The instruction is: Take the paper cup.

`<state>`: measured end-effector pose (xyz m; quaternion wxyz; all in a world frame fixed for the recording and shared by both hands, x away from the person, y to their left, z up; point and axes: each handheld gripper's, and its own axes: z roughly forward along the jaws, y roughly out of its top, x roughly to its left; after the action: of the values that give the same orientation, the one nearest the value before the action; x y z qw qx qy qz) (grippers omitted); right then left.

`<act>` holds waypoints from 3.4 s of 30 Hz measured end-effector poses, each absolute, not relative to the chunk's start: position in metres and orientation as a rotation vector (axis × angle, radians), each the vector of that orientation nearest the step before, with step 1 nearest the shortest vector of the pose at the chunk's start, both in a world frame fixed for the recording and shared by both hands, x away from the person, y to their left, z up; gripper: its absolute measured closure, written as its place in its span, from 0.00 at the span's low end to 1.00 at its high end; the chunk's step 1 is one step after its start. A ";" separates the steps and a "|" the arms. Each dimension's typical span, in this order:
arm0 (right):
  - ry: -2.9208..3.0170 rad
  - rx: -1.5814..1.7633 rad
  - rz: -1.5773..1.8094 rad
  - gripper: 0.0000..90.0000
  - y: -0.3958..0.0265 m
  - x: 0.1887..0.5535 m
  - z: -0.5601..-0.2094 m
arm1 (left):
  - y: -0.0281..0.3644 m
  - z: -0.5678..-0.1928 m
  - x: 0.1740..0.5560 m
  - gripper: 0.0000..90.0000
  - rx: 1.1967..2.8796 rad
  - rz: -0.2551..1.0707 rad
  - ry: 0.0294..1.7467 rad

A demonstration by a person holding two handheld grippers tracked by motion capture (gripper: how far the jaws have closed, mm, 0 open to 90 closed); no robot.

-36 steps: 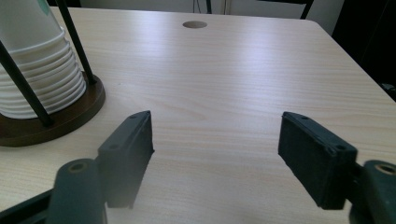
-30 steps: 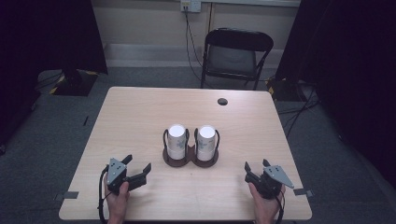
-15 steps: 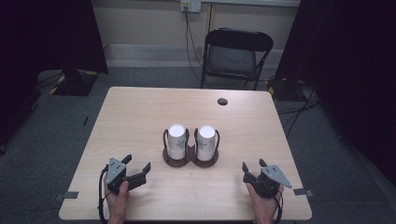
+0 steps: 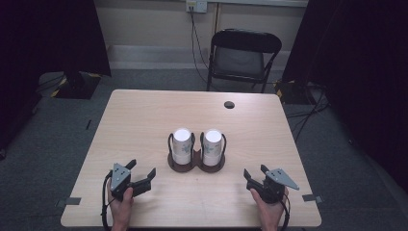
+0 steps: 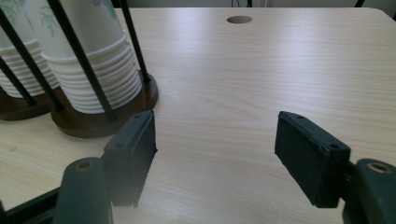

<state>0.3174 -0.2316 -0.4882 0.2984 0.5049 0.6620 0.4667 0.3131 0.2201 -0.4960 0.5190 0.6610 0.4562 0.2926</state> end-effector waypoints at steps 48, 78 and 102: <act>1.834 1.156 1.457 0.28 -0.184 0.329 -0.437 | 0.218 -0.496 0.313 0.19 1.599 0.721 1.108; 1.921 0.987 1.509 0.38 -0.151 0.362 -0.398 | 0.218 -0.496 0.313 0.19 1.595 0.729 1.107; 1.987 0.975 1.434 0.33 -0.126 0.404 -0.402 | 0.219 -0.496 0.313 0.19 1.593 0.722 1.108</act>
<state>0.4040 -0.1263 -0.4019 0.2495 0.3579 0.7297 0.5265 0.3132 0.2188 -0.4958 0.5104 0.6616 0.4602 0.3000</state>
